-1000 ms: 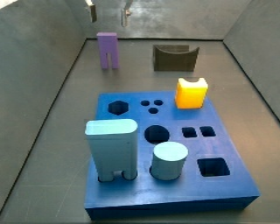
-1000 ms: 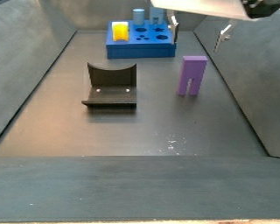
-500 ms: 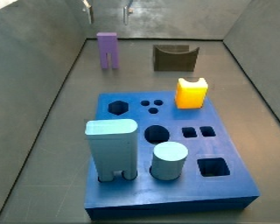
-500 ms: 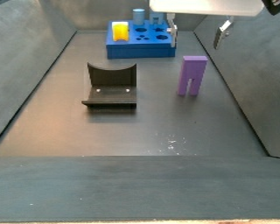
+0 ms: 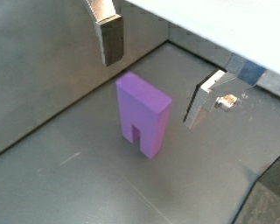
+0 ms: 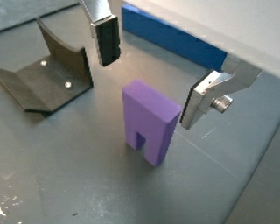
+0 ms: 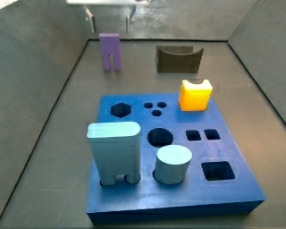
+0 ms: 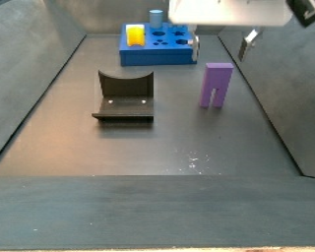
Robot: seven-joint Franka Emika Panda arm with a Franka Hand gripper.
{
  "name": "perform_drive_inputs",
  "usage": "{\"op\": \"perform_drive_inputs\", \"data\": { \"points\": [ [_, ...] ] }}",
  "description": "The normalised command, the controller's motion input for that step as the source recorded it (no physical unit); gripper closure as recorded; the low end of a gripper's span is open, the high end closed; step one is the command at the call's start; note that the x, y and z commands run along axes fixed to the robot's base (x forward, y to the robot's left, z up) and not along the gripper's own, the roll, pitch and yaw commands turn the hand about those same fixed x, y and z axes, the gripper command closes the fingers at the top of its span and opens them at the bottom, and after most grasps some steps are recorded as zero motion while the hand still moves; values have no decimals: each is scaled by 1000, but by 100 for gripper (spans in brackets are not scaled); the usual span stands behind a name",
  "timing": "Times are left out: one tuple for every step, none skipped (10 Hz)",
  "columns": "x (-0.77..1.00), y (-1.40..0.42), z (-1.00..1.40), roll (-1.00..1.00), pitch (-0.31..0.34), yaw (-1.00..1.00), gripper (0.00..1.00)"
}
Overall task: Pick up the double-square object. Rotate the double-square object. Move to above the board. Insert the double-square object.
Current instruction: Rotate the double-square object, then move to above the board.
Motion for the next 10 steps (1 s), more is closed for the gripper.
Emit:
{"op": "perform_drive_inputs", "data": {
  "points": [
    [24, 6, -895, 9, -45, -28, 0],
    [22, 6, -810, 10, -44, -25, 0],
    [24, 8, -639, 12, -46, -21, 0],
    [28, 10, -470, 14, -45, -19, 0],
    [32, 12, -347, 15, -43, -18, 0],
    [34, 13, -266, 16, -39, -18, 0],
    [0, 0, 0, 0, 0, 0, 100],
    [-51, 106, 1000, 15, -13, 98, 100],
    [-54, 106, 1000, 13, -4, 95, 100],
    [-56, 99, 1000, 9, 5, 76, 100]
  ]
}}
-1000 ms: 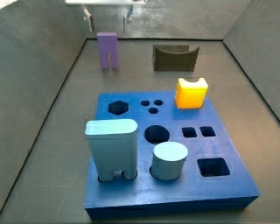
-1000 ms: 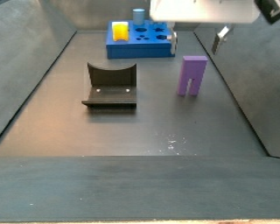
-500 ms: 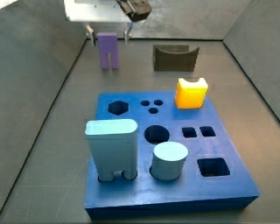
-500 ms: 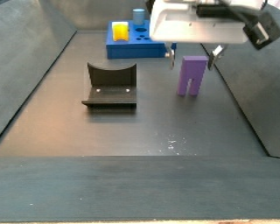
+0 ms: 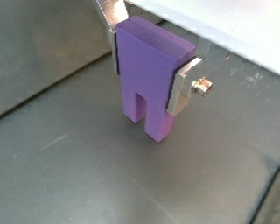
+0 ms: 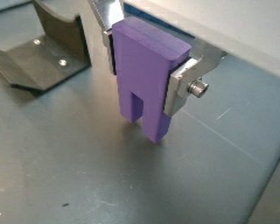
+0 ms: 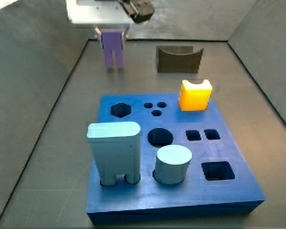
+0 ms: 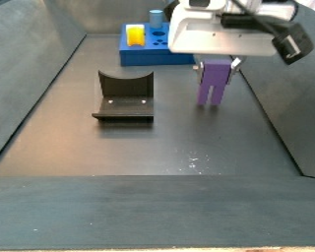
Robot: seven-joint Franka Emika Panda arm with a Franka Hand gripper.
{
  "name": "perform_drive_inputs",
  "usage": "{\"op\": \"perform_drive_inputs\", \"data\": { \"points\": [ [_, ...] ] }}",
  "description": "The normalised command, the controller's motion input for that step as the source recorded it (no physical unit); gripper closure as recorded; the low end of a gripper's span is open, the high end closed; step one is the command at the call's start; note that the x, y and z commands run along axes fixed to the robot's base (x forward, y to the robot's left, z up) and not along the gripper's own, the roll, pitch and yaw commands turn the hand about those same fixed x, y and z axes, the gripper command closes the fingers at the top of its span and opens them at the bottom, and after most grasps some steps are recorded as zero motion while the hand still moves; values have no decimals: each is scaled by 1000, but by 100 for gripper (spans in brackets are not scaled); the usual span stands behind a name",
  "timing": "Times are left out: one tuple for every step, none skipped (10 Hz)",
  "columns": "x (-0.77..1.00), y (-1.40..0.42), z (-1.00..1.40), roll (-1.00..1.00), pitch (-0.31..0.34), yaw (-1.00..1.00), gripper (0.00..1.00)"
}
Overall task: Pick up the double-square object. Rotate the double-square object. Move to above the board. Insert the double-square object.
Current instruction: Move to above the board.
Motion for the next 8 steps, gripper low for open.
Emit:
{"op": "perform_drive_inputs", "data": {
  "points": [
    [-54, 89, 1000, 2, 22, 51, 100],
    [-52, 86, 1000, -2, 34, 39, 100],
    [-52, 81, 1000, -5, 38, 24, 100],
    [-52, 79, 1000, -7, 38, 14, 100],
    [-51, 77, 1000, -7, 34, 6, 100],
    [-51, 75, 1000, -8, 36, -1, 100],
    [-49, 71, 1000, -10, 40, -10, 100],
    [-47, 70, 1000, -11, 48, -15, 100]
  ]
}}
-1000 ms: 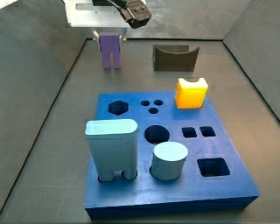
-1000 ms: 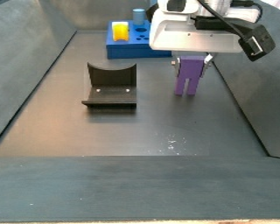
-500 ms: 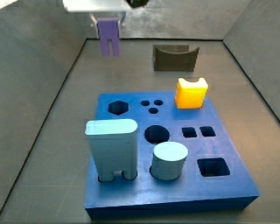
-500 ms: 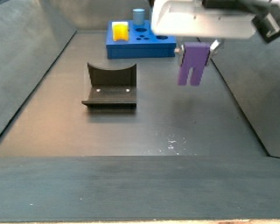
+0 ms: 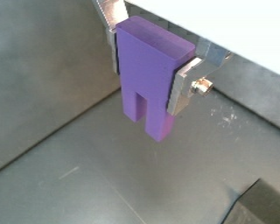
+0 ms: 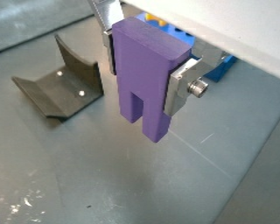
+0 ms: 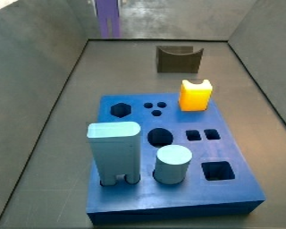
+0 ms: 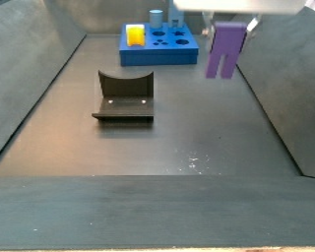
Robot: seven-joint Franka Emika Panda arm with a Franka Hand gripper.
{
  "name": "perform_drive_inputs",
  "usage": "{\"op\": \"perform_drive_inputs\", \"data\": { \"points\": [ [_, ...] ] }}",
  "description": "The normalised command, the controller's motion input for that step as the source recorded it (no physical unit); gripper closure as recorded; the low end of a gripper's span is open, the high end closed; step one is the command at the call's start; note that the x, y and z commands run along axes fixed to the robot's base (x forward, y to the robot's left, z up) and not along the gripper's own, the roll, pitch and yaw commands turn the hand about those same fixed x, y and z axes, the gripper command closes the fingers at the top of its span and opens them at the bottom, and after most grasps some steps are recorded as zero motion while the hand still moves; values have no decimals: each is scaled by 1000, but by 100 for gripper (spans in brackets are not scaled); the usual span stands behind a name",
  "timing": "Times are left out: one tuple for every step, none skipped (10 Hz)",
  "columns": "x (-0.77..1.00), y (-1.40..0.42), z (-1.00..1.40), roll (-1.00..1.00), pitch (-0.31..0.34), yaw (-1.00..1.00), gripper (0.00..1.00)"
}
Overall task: Pick up the double-square object. Rotate the double-square object. Move to above the board. Insert the double-square object.
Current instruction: Move to above the board.
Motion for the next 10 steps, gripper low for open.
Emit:
{"op": "perform_drive_inputs", "data": {
  "points": [
    [-43, 70, 1000, -13, 55, -19, 100],
    [-35, 68, 1000, -15, 67, -23, 100],
    [-28, 67, 1000, -17, 77, -27, 100],
    [-20, 67, 1000, -18, 82, -29, 100],
    [-13, 68, 1000, -17, 86, -30, 100],
    [-9, 66, 963, -16, 86, -31, 100],
    [0, 52, 766, -16, 85, -33, 100],
    [2, 43, 618, -15, 86, -34, 100],
    [2, 41, 519, -14, 85, -33, 100],
    [3, 38, 276, -14, 85, -33, 100]
  ]
}}
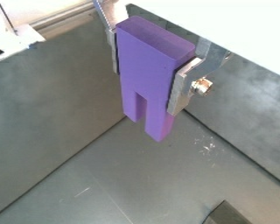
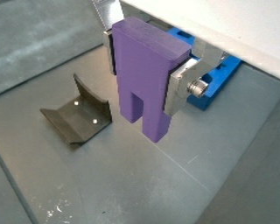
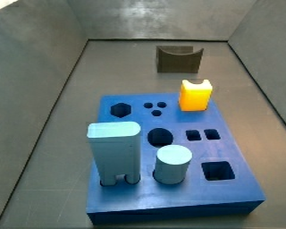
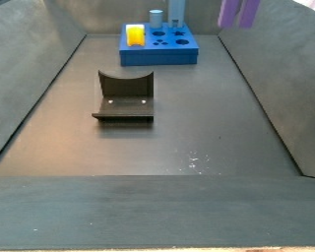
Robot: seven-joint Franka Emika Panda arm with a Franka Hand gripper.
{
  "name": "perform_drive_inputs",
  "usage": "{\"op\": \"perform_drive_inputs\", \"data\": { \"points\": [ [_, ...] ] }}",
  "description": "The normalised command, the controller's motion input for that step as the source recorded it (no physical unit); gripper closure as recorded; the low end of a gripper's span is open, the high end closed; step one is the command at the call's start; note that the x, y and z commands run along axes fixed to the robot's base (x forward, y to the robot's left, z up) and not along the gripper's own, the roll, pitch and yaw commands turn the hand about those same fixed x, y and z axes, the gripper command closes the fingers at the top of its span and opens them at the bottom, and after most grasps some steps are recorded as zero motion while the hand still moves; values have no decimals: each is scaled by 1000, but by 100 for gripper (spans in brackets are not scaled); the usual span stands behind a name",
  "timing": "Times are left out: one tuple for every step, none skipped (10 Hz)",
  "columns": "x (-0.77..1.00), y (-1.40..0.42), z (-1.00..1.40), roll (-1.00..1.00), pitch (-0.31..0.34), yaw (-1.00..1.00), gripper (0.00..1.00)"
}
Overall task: Pick up the double-square object. Rotate the double-square object. Move to above the board. Insert the double-square object.
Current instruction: Move to above the board.
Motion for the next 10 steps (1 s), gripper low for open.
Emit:
{"op": "perform_drive_inputs", "data": {
  "points": [
    [2, 37, 180, -13, 86, -33, 100],
    [345, -1000, 213, 106, 356, -227, 100],
    [350, -1000, 214, 111, 355, -178, 100],
    [365, -1000, 216, 82, 327, -74, 100],
    [379, -1000, 213, 23, 267, -44, 100],
    [382, -1000, 213, -1, 213, -21, 100],
    [383, -1000, 217, 3, 151, -3, 100],
    [390, -1000, 219, -9, 125, 5, 100],
    [397, -1000, 219, 7, 118, 8, 100],
    [418, -1000, 223, 2, 126, 9, 100]
  ]
}}
